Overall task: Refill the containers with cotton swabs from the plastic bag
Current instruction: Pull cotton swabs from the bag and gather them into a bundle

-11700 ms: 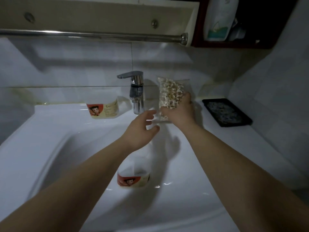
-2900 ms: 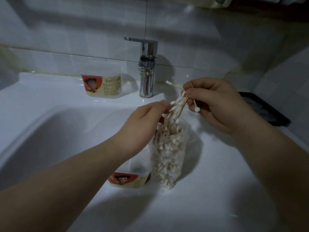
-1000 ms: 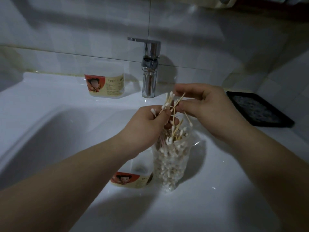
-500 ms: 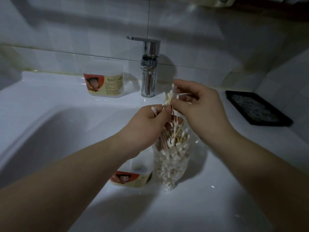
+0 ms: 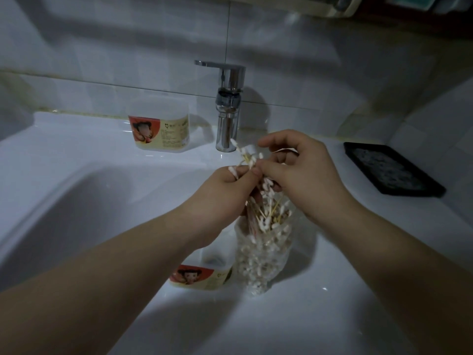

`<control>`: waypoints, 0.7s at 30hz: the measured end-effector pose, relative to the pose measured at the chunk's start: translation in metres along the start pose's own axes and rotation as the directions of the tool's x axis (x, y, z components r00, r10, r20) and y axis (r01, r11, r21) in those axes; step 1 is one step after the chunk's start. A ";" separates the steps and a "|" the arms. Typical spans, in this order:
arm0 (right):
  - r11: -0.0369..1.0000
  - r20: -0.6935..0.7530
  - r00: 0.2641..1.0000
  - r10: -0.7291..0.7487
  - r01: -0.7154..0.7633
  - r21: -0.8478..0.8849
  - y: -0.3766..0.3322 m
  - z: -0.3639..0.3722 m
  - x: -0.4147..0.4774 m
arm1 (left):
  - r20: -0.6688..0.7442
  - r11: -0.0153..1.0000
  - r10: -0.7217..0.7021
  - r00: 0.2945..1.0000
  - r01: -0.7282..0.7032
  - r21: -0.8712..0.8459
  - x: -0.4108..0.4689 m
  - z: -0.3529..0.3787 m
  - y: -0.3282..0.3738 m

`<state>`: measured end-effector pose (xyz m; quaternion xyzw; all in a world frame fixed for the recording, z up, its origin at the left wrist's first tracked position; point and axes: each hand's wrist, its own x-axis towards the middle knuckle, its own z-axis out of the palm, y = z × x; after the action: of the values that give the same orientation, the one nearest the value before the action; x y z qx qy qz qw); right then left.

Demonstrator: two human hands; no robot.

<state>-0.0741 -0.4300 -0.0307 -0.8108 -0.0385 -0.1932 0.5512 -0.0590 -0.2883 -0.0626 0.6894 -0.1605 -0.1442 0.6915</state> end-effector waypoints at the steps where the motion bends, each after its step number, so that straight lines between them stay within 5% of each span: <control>1: 1.000 0.005 1.000 0.010 -0.011 0.029 -0.001 -0.002 -0.001 | 0.009 1.000 0.001 1.000 -0.001 0.004 -0.001 0.000 0.001; 12: 0.999 -0.114 0.993 0.044 -0.041 0.029 0.006 -0.013 0.008 | -0.073 0.998 -0.039 0.997 0.042 0.040 0.002 -0.001 0.001; 17: 0.967 0.081 0.967 0.241 -0.246 0.061 0.017 -0.013 0.015 | -0.023 0.996 -0.020 1.000 0.022 0.082 -0.001 0.000 0.004; 21: 0.957 0.139 0.969 0.203 -0.226 0.180 0.017 -0.011 0.013 | -0.002 0.994 0.002 1.000 -0.001 0.108 -0.001 0.001 0.005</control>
<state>-0.0600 -0.4485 -0.0376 -0.7626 -0.0015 -0.0789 0.6421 -0.0605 -0.2888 -0.0581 0.7258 -0.1679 -0.1341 0.6534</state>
